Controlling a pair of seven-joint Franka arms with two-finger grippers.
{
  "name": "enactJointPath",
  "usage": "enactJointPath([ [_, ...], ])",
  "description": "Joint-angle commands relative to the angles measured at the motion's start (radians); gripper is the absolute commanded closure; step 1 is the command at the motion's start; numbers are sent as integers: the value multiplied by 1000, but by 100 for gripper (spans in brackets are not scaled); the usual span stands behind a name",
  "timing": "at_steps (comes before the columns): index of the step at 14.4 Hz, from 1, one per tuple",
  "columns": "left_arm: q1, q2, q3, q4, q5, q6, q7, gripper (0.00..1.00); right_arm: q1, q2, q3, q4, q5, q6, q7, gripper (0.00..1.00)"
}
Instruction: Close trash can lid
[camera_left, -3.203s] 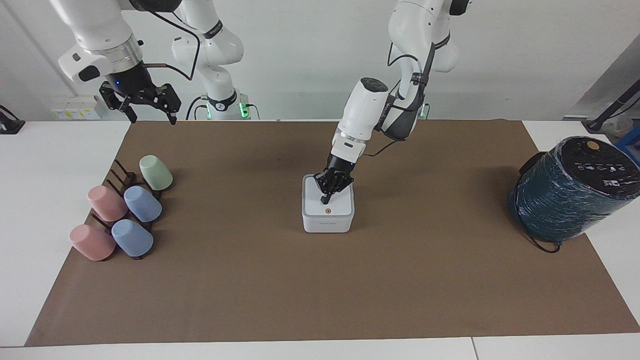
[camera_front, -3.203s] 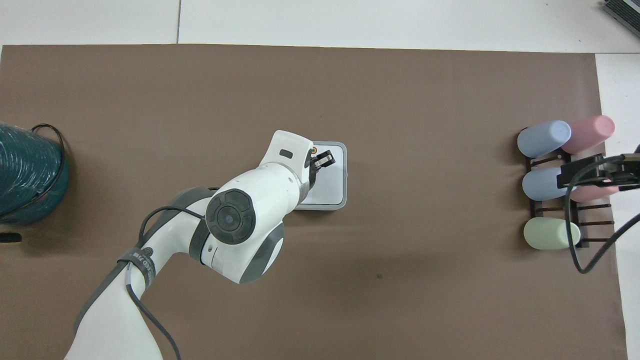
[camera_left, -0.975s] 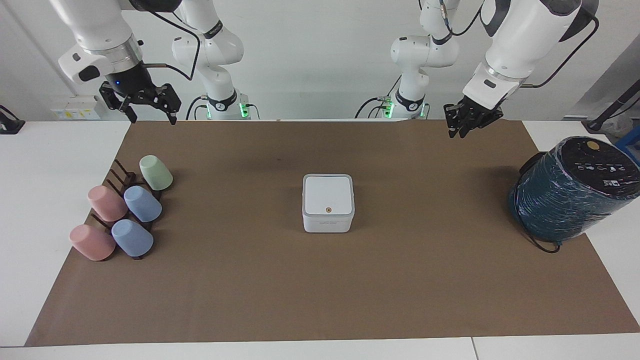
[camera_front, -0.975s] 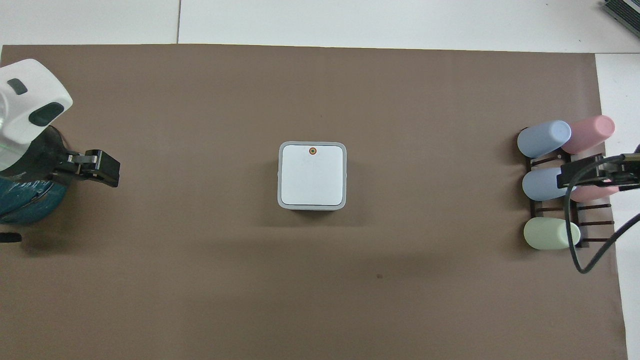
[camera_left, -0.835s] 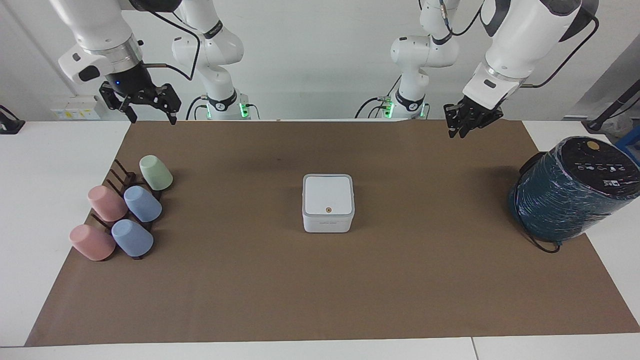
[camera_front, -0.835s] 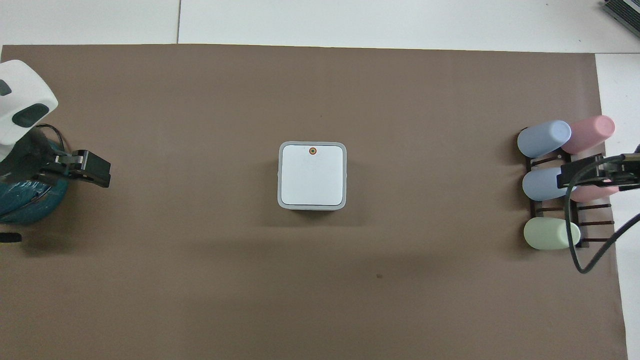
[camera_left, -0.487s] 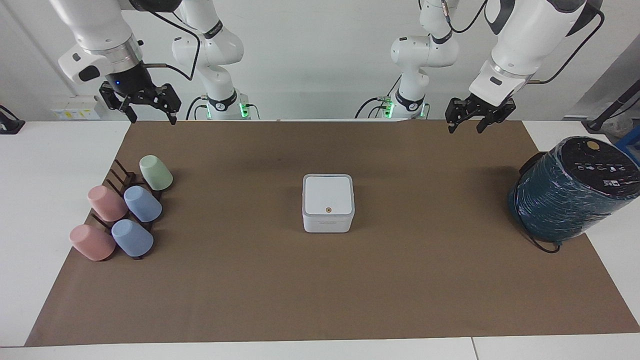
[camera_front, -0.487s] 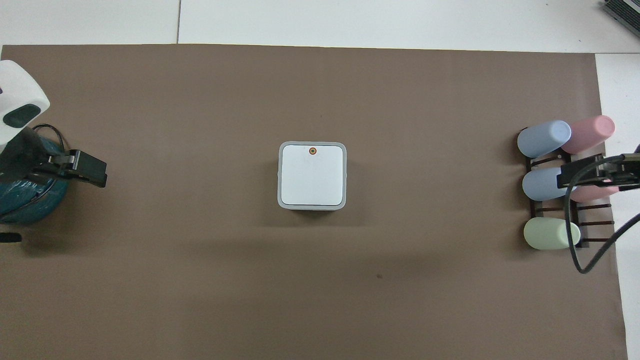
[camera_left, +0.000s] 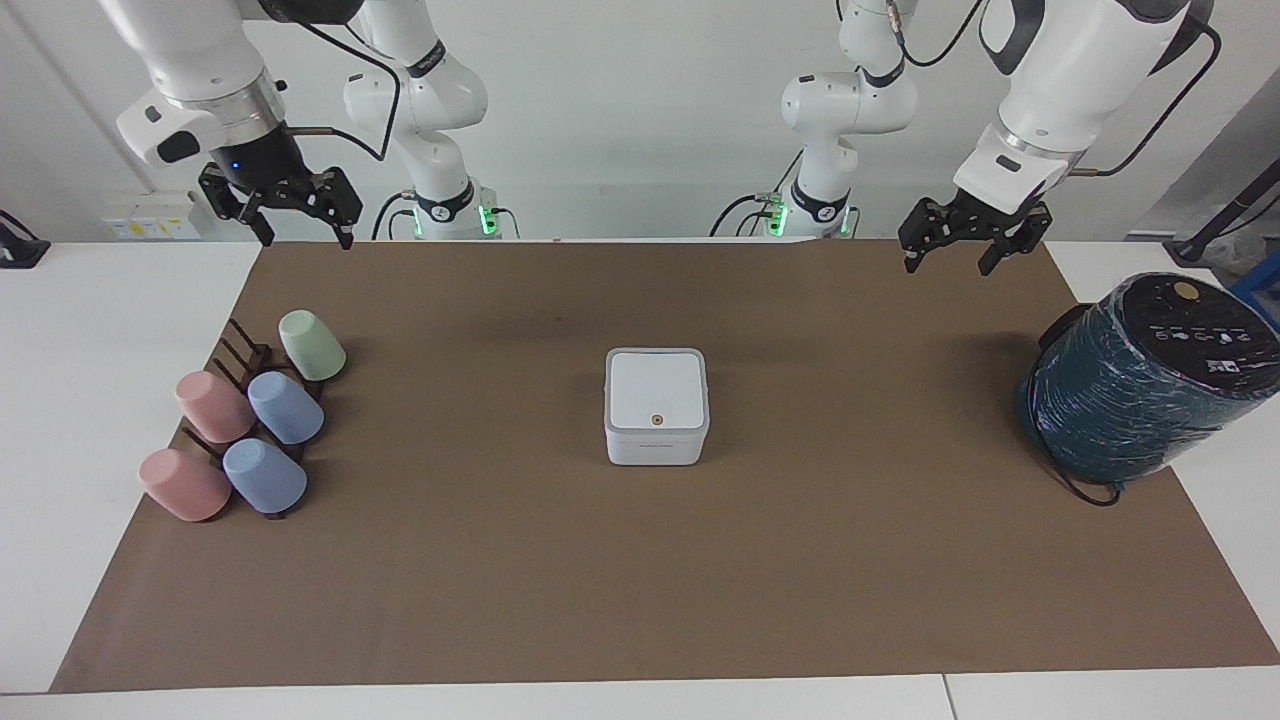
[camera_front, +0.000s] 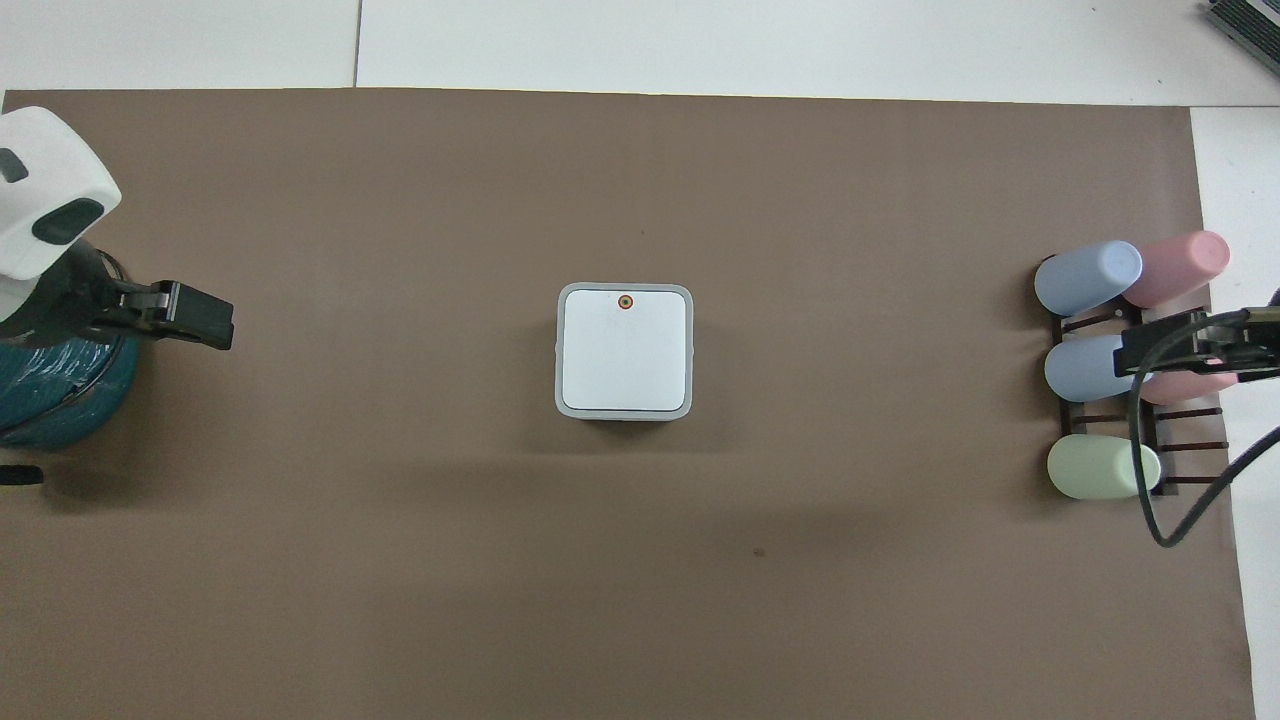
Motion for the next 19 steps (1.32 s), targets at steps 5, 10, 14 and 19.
enactJointPath([
  [5,93,-39,-43,-59,16,57,-3,0,-4,-11,2,-3,7,-6,-26,0],
  [10,111,-36,-57,-54,16,119,8,0,-4,-11,2,-3,7,-6,-26,0],
  [14,111,-33,-53,-53,16,141,11,0,-4,-11,2,-3,7,-6,-26,0],
  [19,93,-24,-57,30,62,43,13,0,-4,-11,2,-3,7,-6,-26,0],
])
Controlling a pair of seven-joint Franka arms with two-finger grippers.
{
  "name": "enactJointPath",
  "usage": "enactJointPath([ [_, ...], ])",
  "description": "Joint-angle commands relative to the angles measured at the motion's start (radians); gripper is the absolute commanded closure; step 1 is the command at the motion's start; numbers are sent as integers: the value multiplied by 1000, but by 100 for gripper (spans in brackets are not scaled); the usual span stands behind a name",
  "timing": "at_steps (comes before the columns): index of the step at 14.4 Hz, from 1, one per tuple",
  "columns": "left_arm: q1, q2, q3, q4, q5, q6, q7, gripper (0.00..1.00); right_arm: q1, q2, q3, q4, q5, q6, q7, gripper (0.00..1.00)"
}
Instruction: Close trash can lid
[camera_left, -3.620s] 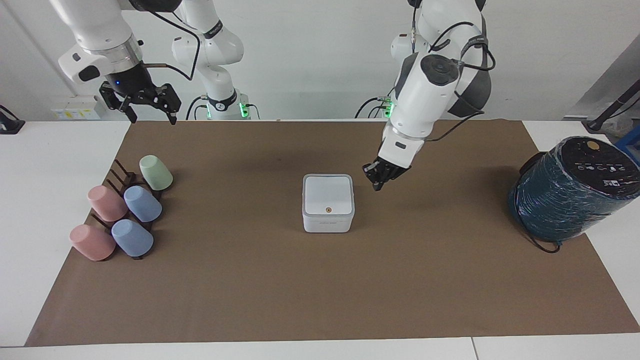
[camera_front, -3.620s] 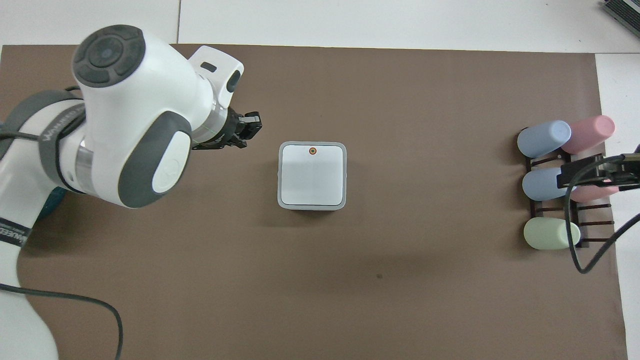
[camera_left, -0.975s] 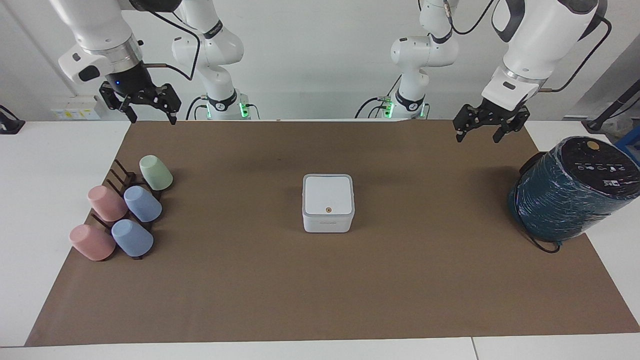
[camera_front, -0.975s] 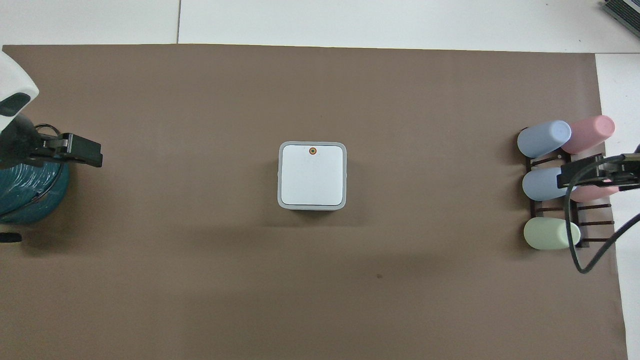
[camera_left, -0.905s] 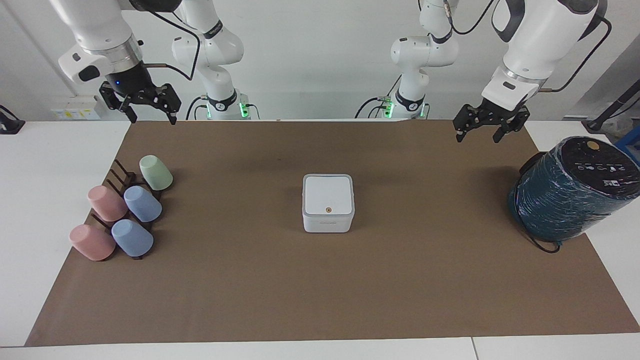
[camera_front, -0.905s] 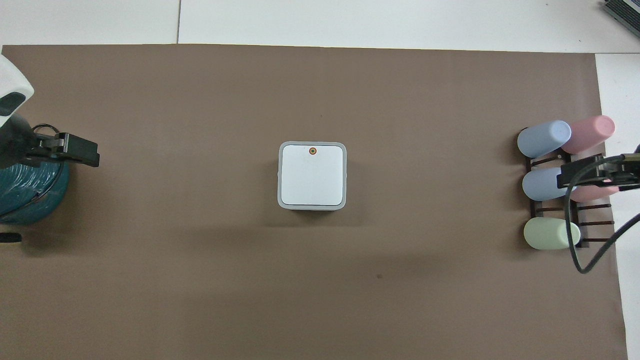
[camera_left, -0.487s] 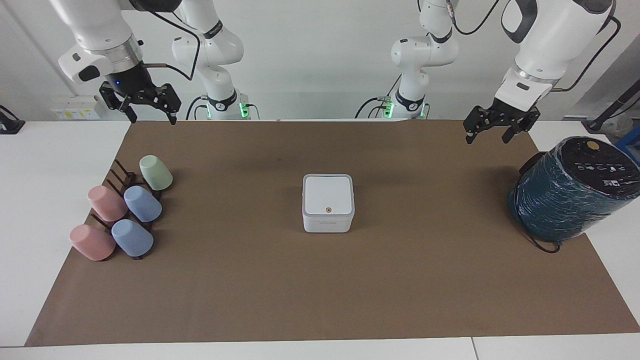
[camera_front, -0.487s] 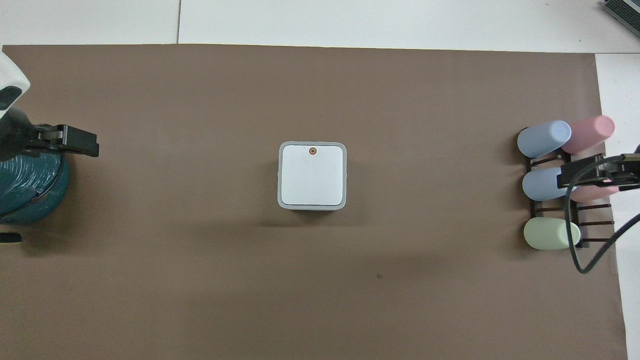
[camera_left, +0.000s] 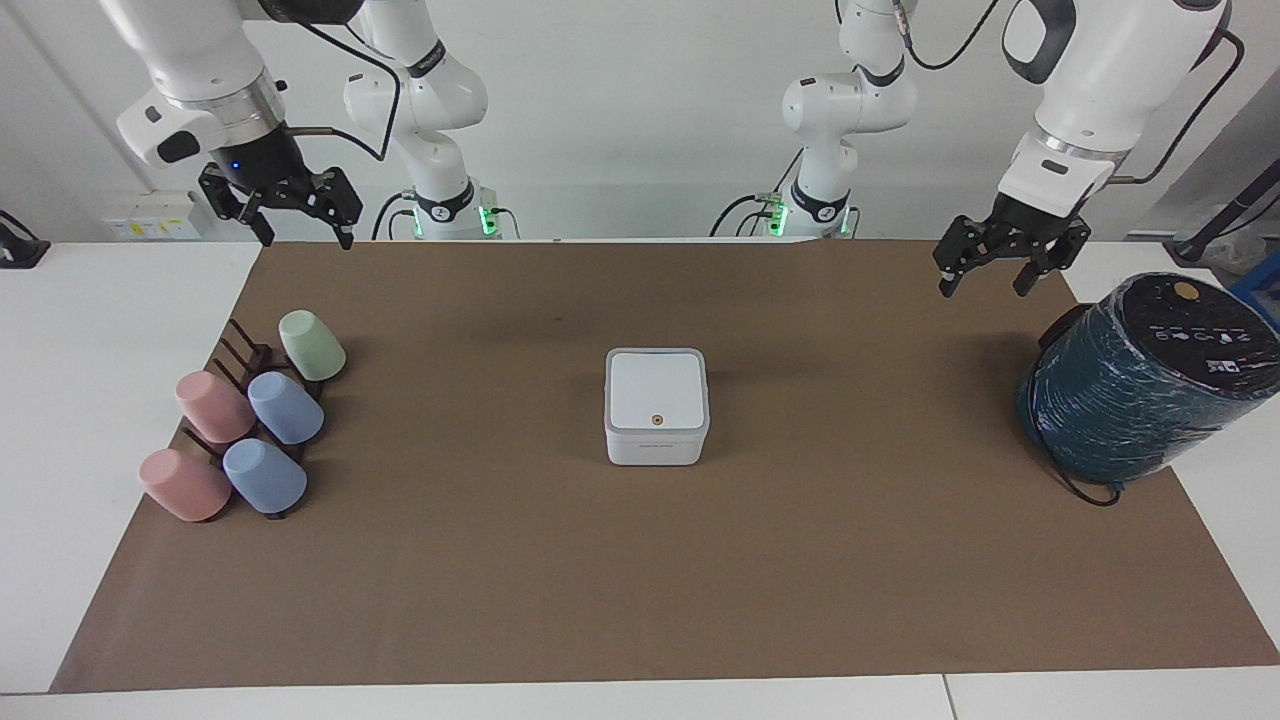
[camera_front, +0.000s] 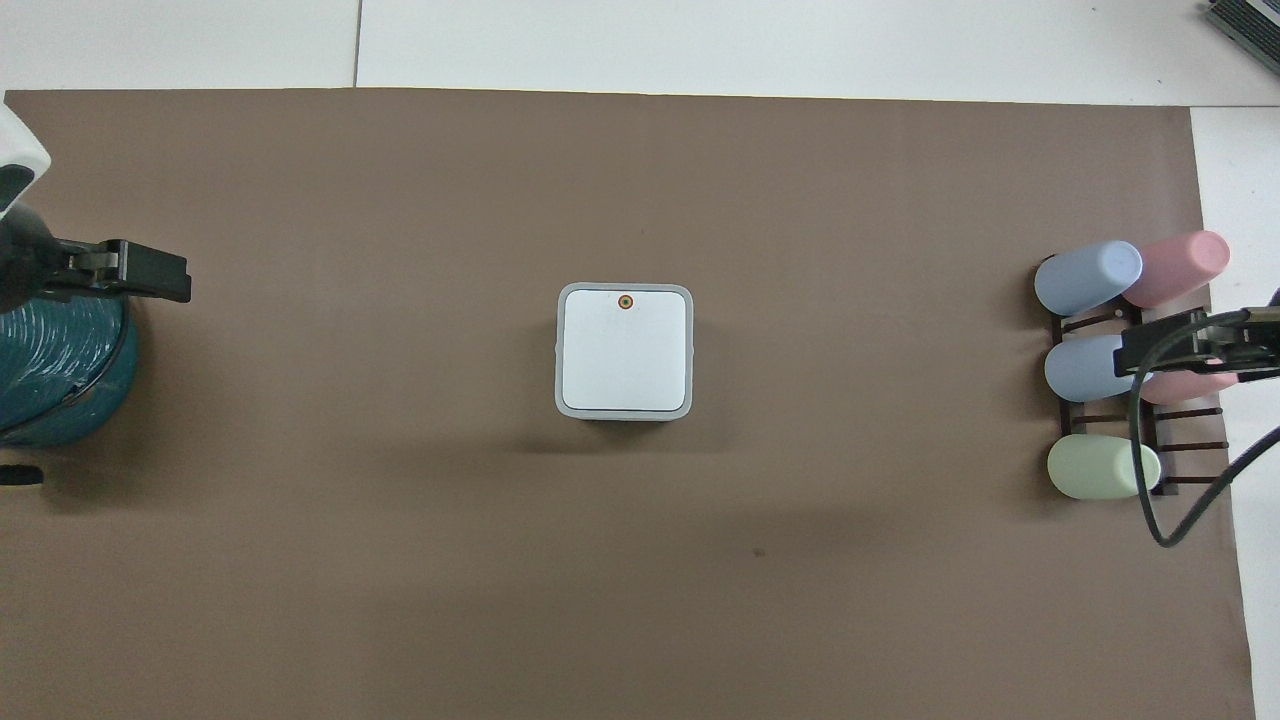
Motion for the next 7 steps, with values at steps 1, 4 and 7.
enactJointPath([
  [1,-2,-16,-12,41,33,-73,11,0,-4,-11,2,-3,7,-6,-26,0],
  [4,-4,-23,-20,43,32,-103,25,0,-4,-11,2,-3,7,-6,-26,0],
  [7,-16,-28,-20,41,24,-105,25,0,-4,-11,2,-3,7,-6,-26,0],
])
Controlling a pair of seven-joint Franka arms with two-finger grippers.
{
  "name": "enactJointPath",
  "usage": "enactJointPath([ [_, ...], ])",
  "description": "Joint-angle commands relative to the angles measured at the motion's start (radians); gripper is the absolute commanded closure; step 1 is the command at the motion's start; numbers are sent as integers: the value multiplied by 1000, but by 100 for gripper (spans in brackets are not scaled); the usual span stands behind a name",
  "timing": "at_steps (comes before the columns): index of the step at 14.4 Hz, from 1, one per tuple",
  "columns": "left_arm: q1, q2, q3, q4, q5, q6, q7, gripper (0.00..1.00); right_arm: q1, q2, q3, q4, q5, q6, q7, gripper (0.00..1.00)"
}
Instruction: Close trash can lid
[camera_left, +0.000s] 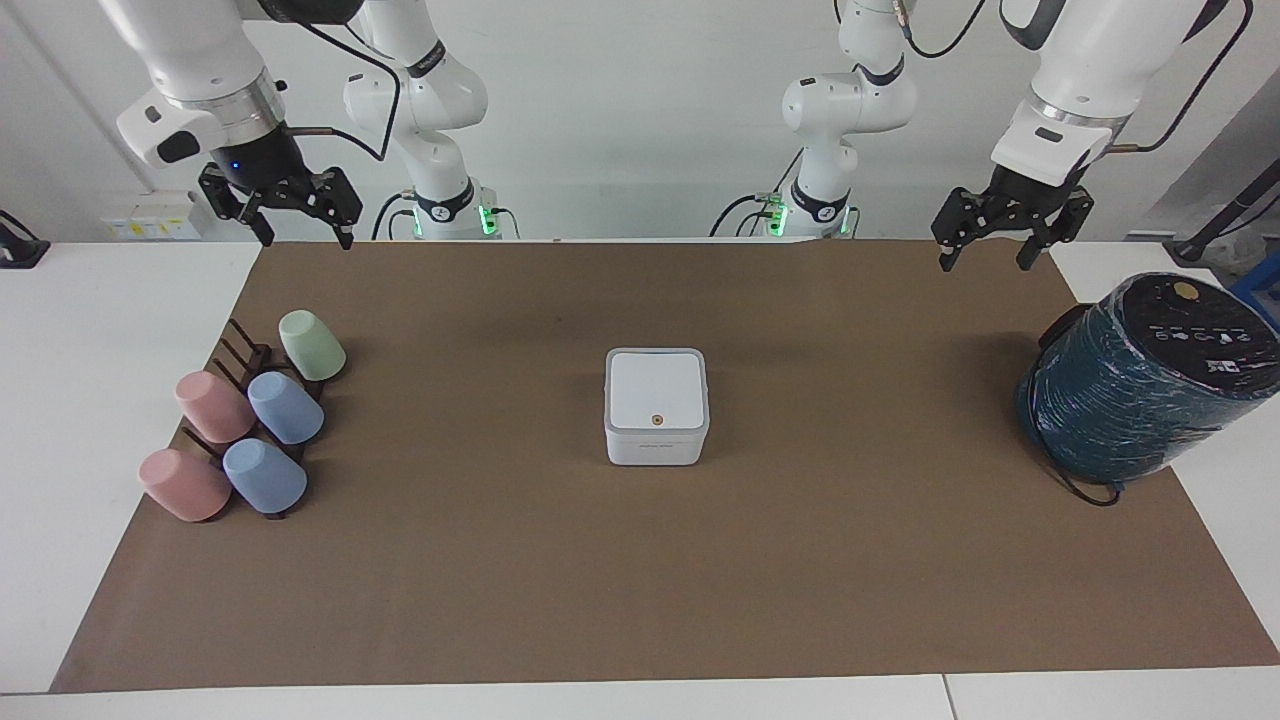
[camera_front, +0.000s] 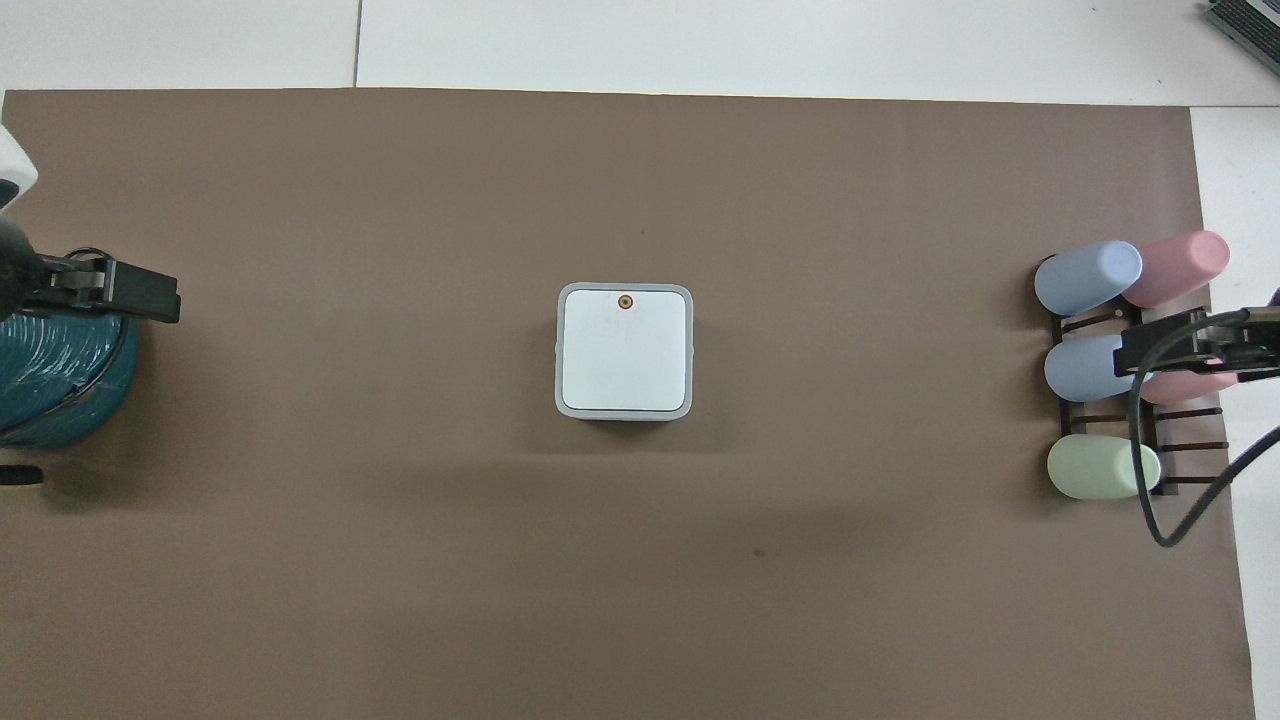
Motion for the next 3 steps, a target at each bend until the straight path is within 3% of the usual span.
enactJointPath([
  [1,-13,-10,1,7,18,-23,12,0,-4,-11,2,-3,7,-6,-26,0],
  [3,-13,-11,1,5,15,-23,14,0,-4,-11,2,-3,7,-6,-26,0],
])
